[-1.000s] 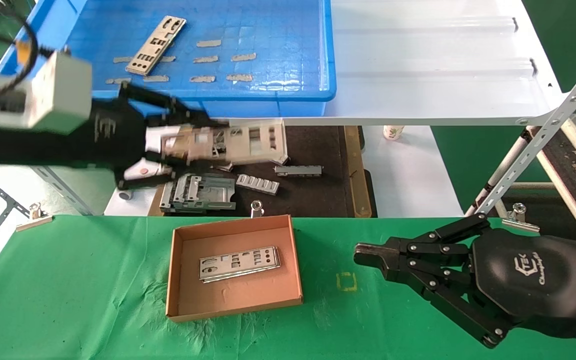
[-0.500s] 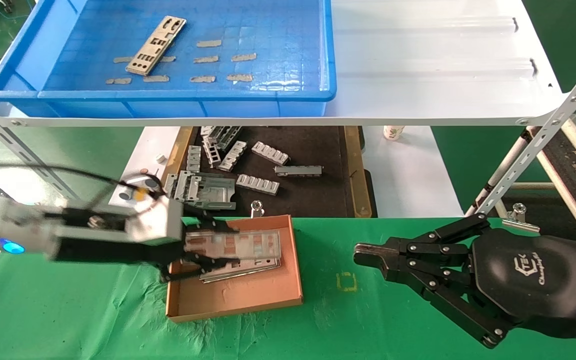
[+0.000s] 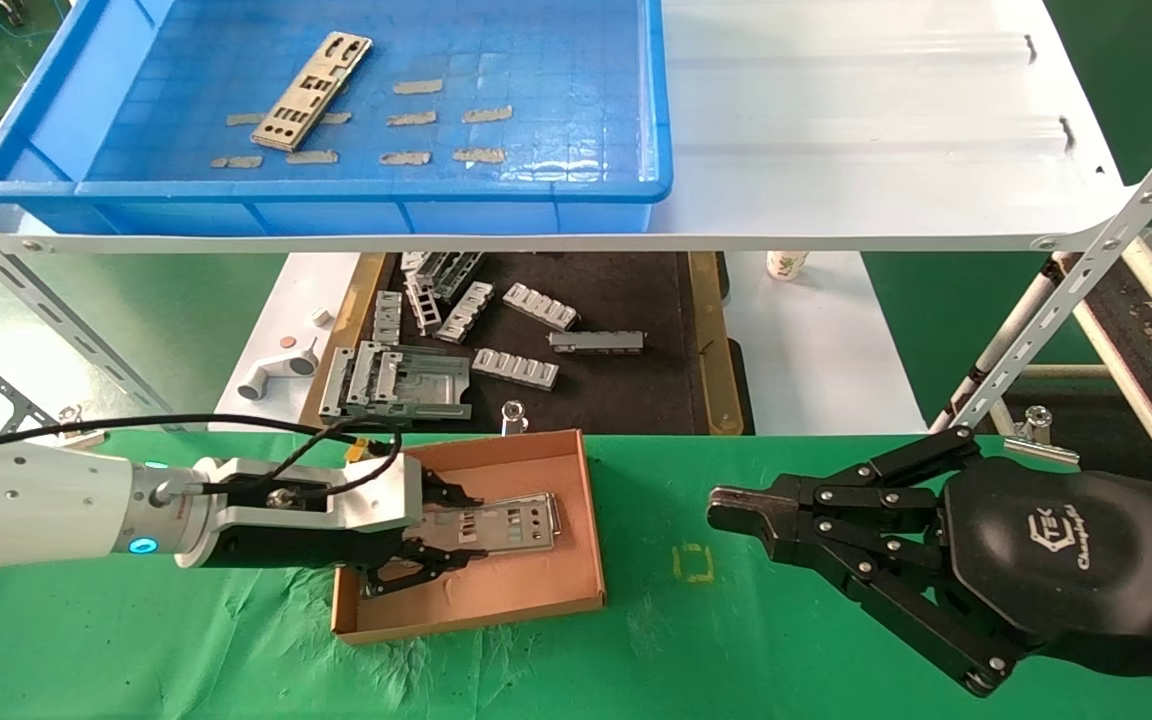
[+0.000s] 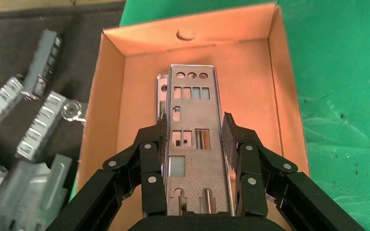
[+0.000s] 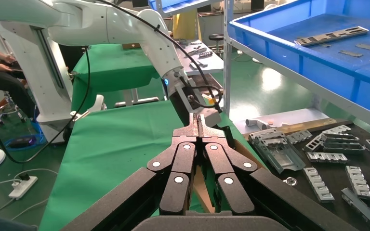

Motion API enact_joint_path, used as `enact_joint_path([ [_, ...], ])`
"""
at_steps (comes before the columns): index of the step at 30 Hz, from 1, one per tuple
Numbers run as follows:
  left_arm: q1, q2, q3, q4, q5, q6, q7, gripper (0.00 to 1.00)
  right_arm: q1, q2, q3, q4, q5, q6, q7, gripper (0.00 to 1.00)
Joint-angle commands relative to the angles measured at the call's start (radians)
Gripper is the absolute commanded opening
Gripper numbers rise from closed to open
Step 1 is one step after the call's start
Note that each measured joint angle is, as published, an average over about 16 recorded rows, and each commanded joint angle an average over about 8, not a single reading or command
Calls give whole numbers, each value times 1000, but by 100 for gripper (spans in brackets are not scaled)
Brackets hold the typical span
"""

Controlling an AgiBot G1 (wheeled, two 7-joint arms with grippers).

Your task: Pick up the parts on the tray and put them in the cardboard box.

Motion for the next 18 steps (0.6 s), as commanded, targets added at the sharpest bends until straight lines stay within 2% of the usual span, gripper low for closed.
enact_joint_path([
  [1,2,8,5,15,8,-3,0,0,0,0,0,0,0,0,0,0],
  [18,-11,74,-6,171,-15,-14,40,0,0,0,0,0,0,0,0,0],
])
